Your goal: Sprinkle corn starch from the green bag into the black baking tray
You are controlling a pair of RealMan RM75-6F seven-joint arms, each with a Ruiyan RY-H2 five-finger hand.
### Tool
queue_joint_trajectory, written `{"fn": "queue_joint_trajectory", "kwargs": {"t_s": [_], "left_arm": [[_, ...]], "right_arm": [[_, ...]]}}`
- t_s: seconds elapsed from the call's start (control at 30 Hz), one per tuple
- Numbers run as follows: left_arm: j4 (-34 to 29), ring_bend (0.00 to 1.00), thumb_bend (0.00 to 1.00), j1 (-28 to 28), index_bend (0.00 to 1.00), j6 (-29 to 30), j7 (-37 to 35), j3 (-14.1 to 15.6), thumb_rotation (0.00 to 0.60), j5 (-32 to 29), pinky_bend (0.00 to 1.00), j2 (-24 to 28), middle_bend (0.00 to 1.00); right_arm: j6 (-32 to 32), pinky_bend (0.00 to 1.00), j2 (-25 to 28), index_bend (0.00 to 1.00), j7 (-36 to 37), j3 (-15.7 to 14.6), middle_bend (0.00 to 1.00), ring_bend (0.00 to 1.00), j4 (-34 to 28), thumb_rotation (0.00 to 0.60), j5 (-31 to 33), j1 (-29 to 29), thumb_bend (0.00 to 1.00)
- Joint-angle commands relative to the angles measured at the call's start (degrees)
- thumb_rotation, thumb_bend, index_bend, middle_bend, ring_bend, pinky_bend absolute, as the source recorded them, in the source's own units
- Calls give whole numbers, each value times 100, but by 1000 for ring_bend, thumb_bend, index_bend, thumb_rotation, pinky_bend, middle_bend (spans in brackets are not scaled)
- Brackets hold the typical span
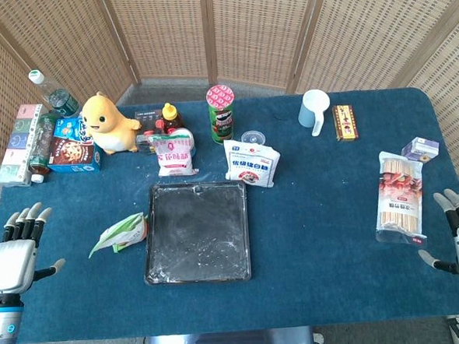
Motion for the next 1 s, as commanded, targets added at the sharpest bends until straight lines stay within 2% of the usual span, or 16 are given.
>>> {"fn": "queue_joint_trajectory", "kwargs": {"t_s": [0.03,0.27,0.4,0.53,0.63,1.0], "left_arm": [[3,0,122,3,46,-5,-14,6,600,3,29,1,0],[-1,0,123,-29,47,-150,-177,57,600,12,29,-7,0],[78,0,121,-141,47,-439,-551,57,600,-51,29,-152,0],[201,0,120,-332,47,-994,-1136,91,600,-192,30,-453,0],[307,0,118,-451,47,-1268,-1318,70,600,-300,30,-727,0],[751,0,117,-703,47,-1483,-1443,-186,600,-551,30,-1465,0]], "right_arm": [[-5,0,1,85,5,0,0,0,3,600,2,1,53],[-32,0,-10,85,-31,-12,0,0,-8,600,-7,11,53],[-46,0,-15,85,-32,-9,0,0,-3,600,3,17,53],[-74,0,-11,85,12,7,0,0,14,600,40,28,53],[-80,0,3,85,67,12,0,0,23,600,42,29,53],[-70,0,111,85,383,32,0,0,34,600,27,2,52]]}}
